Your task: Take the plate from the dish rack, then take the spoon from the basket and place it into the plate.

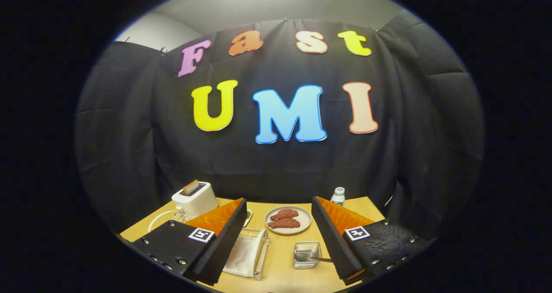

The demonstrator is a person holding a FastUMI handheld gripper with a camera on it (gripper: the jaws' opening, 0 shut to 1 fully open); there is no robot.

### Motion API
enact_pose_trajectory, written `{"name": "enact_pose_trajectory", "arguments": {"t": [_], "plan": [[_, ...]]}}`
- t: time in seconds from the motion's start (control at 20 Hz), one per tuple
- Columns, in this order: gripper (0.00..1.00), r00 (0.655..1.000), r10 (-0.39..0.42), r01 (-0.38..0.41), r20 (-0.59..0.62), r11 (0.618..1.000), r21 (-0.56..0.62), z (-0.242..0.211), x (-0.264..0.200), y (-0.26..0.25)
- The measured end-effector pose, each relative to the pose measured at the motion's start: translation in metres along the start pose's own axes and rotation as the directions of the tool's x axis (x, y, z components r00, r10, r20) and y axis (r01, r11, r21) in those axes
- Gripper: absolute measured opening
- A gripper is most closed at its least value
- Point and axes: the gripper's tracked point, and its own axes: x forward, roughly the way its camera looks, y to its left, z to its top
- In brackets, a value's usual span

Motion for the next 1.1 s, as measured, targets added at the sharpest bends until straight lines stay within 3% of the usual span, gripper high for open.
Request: {"name": "enact_pose_trajectory", "arguments": {"t": [0.1, 0.15, 0.25, 0.4, 0.8, 1.1], "plan": [[0.95, 0.983, 0.045, -0.045, -0.176, 0.999, 0.005, -0.015, 0.014, 0.024], [0.88, 0.96, 0.072, -0.069, -0.271, 0.997, 0.02, -0.026, 0.021, 0.036], [0.88, 0.895, 0.121, -0.109, -0.43, 0.993, 0.052, -0.044, 0.033, 0.056], [0.88, 0.807, 0.127, -0.122, -0.576, 0.991, 0.047, -0.065, 0.053, 0.074], [0.89, 0.641, 0.125, -0.072, -0.757, 0.992, 0.103, -0.103, 0.102, 0.101], [0.89, 0.561, 0.119, -0.036, -0.82, 0.992, 0.119, -0.134, 0.121, 0.099]]}}
